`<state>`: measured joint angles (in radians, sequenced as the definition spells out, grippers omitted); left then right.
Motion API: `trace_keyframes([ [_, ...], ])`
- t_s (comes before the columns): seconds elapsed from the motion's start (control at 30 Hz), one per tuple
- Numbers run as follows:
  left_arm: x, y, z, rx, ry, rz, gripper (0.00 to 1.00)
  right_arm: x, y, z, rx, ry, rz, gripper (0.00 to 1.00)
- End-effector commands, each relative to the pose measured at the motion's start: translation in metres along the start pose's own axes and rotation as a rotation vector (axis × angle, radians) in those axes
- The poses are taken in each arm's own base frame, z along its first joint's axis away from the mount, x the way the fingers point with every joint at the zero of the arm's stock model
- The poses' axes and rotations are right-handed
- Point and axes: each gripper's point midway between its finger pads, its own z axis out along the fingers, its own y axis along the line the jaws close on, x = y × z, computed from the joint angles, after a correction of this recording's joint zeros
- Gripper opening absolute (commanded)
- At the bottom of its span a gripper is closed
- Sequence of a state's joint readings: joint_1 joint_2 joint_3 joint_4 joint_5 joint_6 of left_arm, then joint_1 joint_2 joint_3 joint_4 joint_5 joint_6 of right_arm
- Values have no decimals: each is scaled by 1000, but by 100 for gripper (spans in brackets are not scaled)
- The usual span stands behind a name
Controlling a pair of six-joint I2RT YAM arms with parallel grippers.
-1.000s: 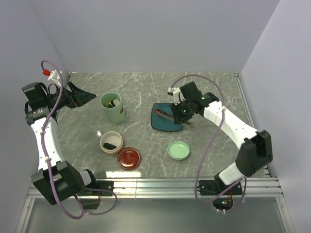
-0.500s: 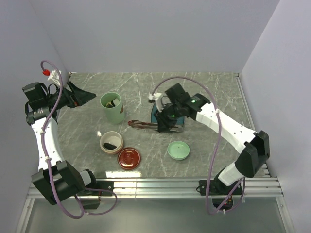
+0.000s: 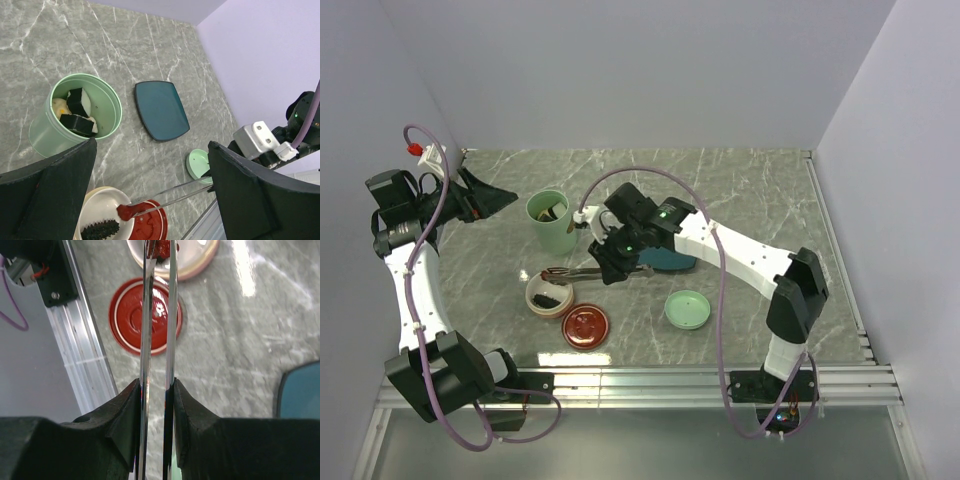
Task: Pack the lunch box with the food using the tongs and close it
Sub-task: Place the food into the lunch box
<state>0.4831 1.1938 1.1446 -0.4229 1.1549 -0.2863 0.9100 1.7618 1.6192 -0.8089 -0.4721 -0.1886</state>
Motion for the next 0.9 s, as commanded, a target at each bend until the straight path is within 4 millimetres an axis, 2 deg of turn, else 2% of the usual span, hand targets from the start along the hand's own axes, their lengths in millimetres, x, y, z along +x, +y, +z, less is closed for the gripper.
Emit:
trace_keyframes([
  [0.0, -3, -9, -3, 28, -15, 47, 99, -35, 6, 0, 0, -96, -40, 25],
  [0.33, -1, -8, -2, 29, -5, 45, 99, -26, 0, 24, 4, -59, -9, 26],
  [0.5, -1, -8, -3, 27, -6, 45, 99, -20, -2, 31, 6, -36, 13, 37],
  [0.7, -2, -10, -4, 25, -8, 57, 100, -24, 1, 26, 2, -47, 15, 48],
  [0.87, -5, -11, -4, 25, -9, 57, 99, -27, 5, 13, 4, -66, 14, 49],
])
